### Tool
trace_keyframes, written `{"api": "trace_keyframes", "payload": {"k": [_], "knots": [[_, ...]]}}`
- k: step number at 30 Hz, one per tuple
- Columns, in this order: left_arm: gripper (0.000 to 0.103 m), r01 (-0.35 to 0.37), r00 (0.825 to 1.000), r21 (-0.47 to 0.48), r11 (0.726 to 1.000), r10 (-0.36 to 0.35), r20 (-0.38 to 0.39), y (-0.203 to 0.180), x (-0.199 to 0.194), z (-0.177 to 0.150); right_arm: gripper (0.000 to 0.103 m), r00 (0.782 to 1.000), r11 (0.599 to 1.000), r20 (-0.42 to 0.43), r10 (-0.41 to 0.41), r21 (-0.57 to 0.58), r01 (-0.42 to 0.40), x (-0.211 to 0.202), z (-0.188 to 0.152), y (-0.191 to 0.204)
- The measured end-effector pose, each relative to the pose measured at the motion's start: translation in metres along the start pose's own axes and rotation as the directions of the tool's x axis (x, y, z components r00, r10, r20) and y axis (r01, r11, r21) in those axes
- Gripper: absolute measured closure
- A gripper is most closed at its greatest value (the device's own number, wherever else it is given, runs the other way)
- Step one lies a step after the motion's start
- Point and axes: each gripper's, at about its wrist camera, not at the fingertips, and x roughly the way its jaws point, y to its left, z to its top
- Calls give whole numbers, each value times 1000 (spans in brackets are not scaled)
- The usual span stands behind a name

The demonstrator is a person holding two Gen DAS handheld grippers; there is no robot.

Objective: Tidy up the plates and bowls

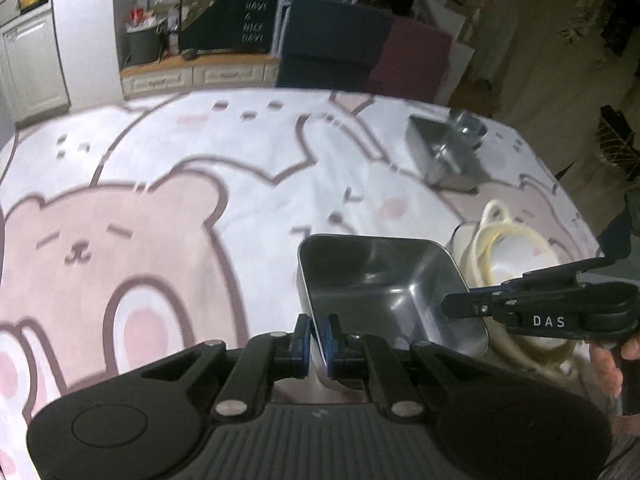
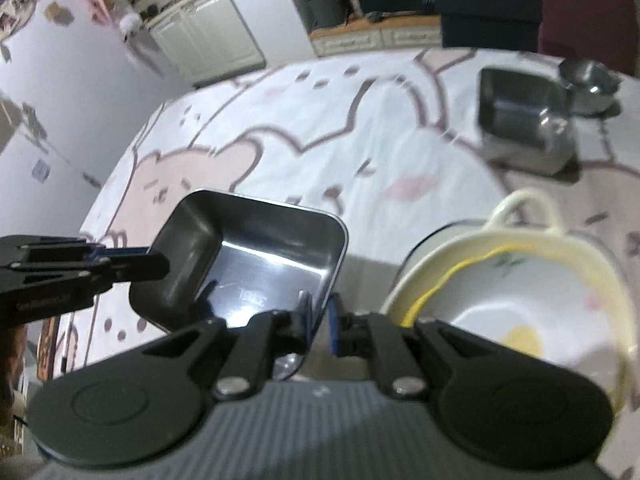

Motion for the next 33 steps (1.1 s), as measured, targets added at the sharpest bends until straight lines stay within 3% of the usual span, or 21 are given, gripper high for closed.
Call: {"api": "trace_keyframes", "payload": {"k": [8,18,33], "knots": [[95,10,999,-35,999,-11,-48,16,16,-19,93,998,1000,-58,-9,3,9,32,-9,7],[96,19,997,-52,998,-22,-67,20,28,-21,93,997,999,-61,-45,-9,44,40,-12,13],[96,-36,997,-97,995,30,-66,48,17,-28,92,997,997,-67,-44,-62,40,52,-15,48]]}}
